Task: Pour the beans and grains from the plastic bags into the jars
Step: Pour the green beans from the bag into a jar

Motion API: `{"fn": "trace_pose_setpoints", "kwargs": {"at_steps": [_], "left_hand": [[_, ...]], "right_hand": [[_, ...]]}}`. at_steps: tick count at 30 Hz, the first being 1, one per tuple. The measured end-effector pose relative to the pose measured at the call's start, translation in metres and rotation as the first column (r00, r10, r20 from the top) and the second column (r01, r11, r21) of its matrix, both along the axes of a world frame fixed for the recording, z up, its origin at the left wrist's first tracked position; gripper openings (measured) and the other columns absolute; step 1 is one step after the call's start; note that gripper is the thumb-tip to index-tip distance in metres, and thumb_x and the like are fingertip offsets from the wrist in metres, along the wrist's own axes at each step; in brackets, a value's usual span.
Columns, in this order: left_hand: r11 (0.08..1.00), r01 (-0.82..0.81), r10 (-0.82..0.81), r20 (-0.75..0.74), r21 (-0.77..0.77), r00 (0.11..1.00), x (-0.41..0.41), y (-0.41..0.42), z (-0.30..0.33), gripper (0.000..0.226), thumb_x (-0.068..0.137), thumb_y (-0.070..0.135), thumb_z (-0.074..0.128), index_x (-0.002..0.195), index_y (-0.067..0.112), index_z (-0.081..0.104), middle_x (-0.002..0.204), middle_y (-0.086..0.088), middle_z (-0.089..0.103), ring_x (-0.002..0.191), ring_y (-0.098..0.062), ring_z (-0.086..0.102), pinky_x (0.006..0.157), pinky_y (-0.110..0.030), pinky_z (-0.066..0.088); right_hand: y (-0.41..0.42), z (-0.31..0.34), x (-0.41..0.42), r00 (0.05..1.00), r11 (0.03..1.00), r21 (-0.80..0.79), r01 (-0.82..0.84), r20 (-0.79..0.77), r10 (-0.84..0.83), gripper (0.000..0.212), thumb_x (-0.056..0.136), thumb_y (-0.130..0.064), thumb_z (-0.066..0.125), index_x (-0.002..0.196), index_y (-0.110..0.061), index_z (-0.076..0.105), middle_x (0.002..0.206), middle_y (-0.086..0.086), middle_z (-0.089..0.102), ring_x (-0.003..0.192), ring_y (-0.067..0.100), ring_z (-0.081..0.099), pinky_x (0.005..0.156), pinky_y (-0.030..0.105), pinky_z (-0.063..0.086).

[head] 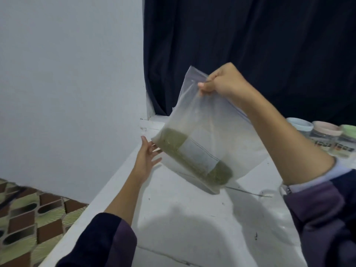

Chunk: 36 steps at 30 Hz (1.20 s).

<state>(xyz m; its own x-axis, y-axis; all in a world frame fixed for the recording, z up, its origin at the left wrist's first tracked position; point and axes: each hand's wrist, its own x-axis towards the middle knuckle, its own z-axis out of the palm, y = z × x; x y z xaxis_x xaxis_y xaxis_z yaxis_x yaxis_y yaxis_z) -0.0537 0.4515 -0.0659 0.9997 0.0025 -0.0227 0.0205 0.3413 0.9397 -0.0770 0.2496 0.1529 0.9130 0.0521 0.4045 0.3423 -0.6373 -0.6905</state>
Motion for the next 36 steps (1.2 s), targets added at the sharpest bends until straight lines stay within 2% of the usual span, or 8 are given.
{"fn": "trace_pose_setpoints", "kwargs": {"at_steps": [5,8,12,15,22,25,29,36], "left_hand": [[0.935,0.111,-0.124,-0.019,-0.336,0.992,-0.003,-0.041,0.013,0.091,0.069,0.079,0.032,0.13,0.014,0.05,0.13,-0.006,0.057,0.12,-0.027,0.053,0.107,-0.049,0.035],[0.89,0.046,-0.062,-0.02,-0.455,0.998,0.003,-0.053,0.03,0.086,0.066,0.077,0.043,0.124,0.016,0.059,0.125,-0.008,0.063,0.116,-0.026,0.059,0.101,-0.046,0.044],[0.875,-0.017,0.016,-0.007,-0.484,1.0,0.008,-0.059,0.042,0.065,0.069,0.065,0.056,0.11,0.016,0.067,0.121,-0.011,0.065,0.111,-0.027,0.062,0.097,-0.046,0.049],[0.873,-0.029,0.042,0.015,-0.487,0.999,0.013,-0.054,0.052,0.069,0.067,0.061,0.062,0.116,0.012,0.065,0.124,-0.013,0.063,0.114,-0.03,0.06,0.1,-0.048,0.047],[0.905,-0.139,0.165,0.03,-0.403,0.986,0.025,-0.04,0.091,0.064,0.061,0.048,0.075,0.11,0.006,0.068,0.112,-0.012,0.069,0.103,-0.029,0.066,0.091,-0.047,0.053],[0.898,-0.209,0.229,0.004,-0.387,0.973,0.027,-0.04,0.096,0.05,0.073,0.034,0.079,0.11,0.002,0.068,0.11,-0.014,0.069,0.101,-0.03,0.067,0.09,-0.049,0.053],[0.867,-0.222,0.234,-0.028,-0.446,0.972,0.021,-0.041,0.099,0.03,0.078,0.022,0.077,0.101,0.005,0.068,0.105,-0.013,0.069,0.096,-0.028,0.066,0.09,-0.047,0.054],[0.841,-0.199,0.213,-0.031,-0.503,0.977,0.017,-0.041,0.103,0.051,0.071,0.029,0.081,0.115,0.008,0.065,0.114,-0.011,0.069,0.098,-0.027,0.068,0.081,-0.047,0.057]], "right_hand": [[-0.003,0.018,-0.005,0.997,0.992,0.117,-0.048,0.068,0.041,0.017,0.087,-0.016,0.069,0.077,-0.004,0.074,0.075,0.002,0.073,0.072,0.002,0.064,0.096,0.022,0.046],[-0.007,0.015,-0.009,0.994,0.992,0.11,-0.068,0.087,0.059,0.02,0.088,-0.017,0.068,0.073,-0.006,0.074,0.078,0.007,0.074,0.083,0.015,0.069,0.091,0.022,0.048],[-0.011,0.001,-0.017,0.993,0.999,0.042,-0.018,0.115,0.013,0.028,0.088,-0.019,0.068,0.069,0.002,0.072,0.071,0.007,0.073,0.06,0.009,0.062,0.064,0.018,0.047],[-0.022,-0.012,-0.025,0.985,0.994,0.106,0.034,0.166,-0.051,0.025,0.085,-0.018,0.072,0.072,0.004,0.073,0.07,0.005,0.073,0.062,0.01,0.065,0.067,0.021,0.051],[-0.037,-0.028,-0.038,0.994,0.88,0.474,-0.017,0.104,-0.038,0.014,0.087,-0.009,0.068,0.082,0.004,0.072,0.079,0.014,0.073,0.074,0.02,0.071,0.074,0.03,0.059],[-0.035,-0.026,-0.04,0.996,0.825,0.565,-0.024,0.086,-0.03,0.012,0.086,-0.005,0.068,0.083,0.007,0.07,0.078,0.016,0.071,0.071,0.019,0.073,0.072,0.029,0.06],[-0.033,-0.021,-0.043,0.994,0.829,0.558,-0.029,0.102,-0.034,0.012,0.086,-0.005,0.068,0.081,0.006,0.07,0.077,0.015,0.071,0.071,0.019,0.072,0.07,0.028,0.06],[-0.036,-0.015,-0.048,0.993,0.84,0.541,-0.023,0.109,-0.043,0.012,0.085,-0.008,0.069,0.079,0.002,0.071,0.076,0.013,0.072,0.075,0.023,0.072,0.073,0.029,0.06]]}}
